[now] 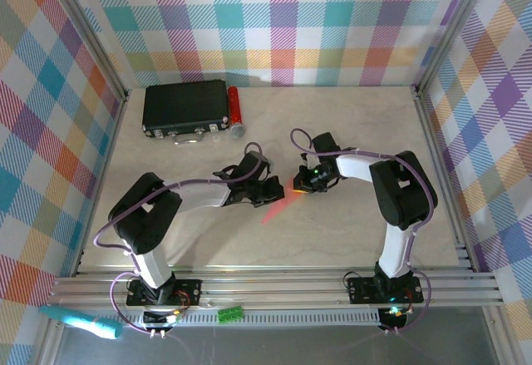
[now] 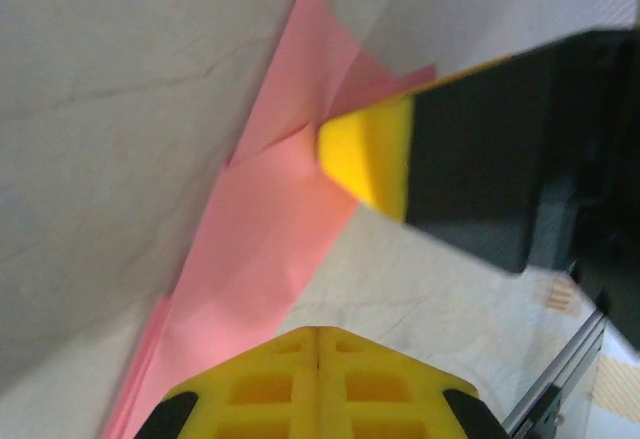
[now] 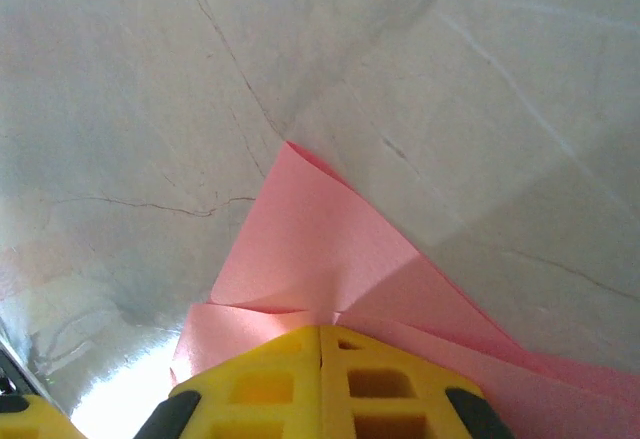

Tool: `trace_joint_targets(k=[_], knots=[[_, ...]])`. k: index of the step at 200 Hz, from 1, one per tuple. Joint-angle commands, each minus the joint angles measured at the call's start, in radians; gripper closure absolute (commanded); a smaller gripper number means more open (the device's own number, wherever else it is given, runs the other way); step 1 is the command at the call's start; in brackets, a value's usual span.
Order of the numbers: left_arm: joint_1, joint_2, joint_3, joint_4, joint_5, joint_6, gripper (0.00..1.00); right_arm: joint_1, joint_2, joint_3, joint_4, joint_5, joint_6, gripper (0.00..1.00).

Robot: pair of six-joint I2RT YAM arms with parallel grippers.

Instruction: Fold a paper plane with a square sheet of paper (pick it up from the middle)

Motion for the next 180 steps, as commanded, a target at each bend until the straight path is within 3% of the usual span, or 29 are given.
trace_joint_targets(k=[1,103,180], knots=[[0.0,0.065,0.04,-0.016,-0.021,-0.034,1.0,0.002,0.037,-0.038,-0.05,0.042,-0.017,0.94],[-0.003,0.156,0.05,-0.137,-0.057,-0.038,1.0,0.012,-0.086,-0.018,-0.018,-0.038,-0.01,0.93],[-0.006,0.166,0.051,-0.151,-0.06,-0.029,1.0,0.073,-0.08,-0.092,0.053,0.003,0.117,0.96]])
